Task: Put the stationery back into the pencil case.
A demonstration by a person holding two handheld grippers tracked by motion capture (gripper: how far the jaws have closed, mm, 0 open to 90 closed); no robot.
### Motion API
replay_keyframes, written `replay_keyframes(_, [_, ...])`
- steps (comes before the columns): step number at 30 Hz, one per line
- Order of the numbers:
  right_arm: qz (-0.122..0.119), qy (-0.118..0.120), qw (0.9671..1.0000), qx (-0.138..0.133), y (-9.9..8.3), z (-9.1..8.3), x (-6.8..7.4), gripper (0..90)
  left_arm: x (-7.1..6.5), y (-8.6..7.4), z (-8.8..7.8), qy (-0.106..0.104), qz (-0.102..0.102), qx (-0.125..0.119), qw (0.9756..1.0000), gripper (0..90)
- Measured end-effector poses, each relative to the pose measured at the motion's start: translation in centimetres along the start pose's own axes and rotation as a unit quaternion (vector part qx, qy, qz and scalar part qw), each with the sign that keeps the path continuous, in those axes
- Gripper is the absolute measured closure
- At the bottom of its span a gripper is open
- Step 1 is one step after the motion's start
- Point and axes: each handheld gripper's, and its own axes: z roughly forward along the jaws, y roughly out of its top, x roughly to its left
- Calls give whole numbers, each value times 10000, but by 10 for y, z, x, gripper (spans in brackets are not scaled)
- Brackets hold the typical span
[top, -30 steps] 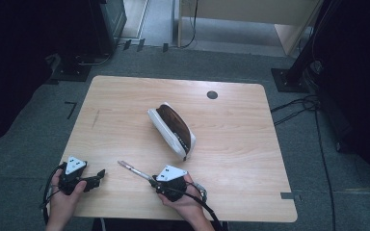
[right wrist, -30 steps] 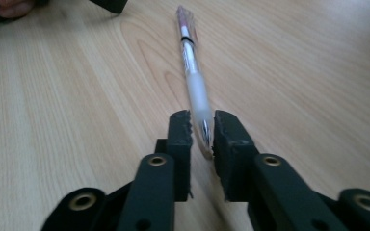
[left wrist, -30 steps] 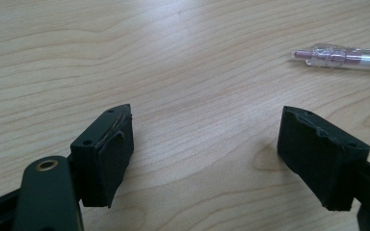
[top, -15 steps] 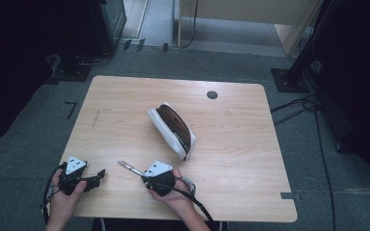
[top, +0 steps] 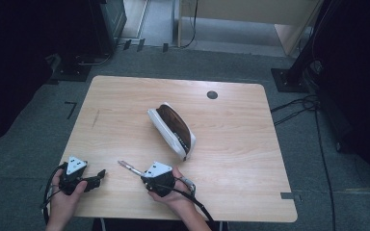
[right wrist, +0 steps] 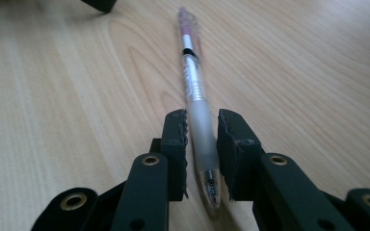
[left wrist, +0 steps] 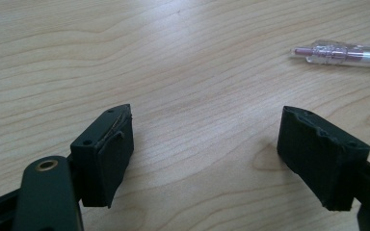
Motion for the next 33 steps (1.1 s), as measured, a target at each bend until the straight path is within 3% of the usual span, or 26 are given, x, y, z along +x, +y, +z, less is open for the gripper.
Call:
replay_keyframes(8, [-90,37,10000,3,0,0,1,805,0,0,0,5,-1,-5,10000,210])
replay_keyframes(17, [-42,-198,9998,-16,-1,-2,8,816,0,0,0,3,-6,-7,10000,209])
replay_keyframes(24, [141,-234,9993,-266,-1,-11,5,817,0,0,0,2,-4,-5,10000,209])
replay_keyframes(33, [272,-335,9975,-553,12,-35,-1,817,0,0,0,3,-3,-4,10000,209])
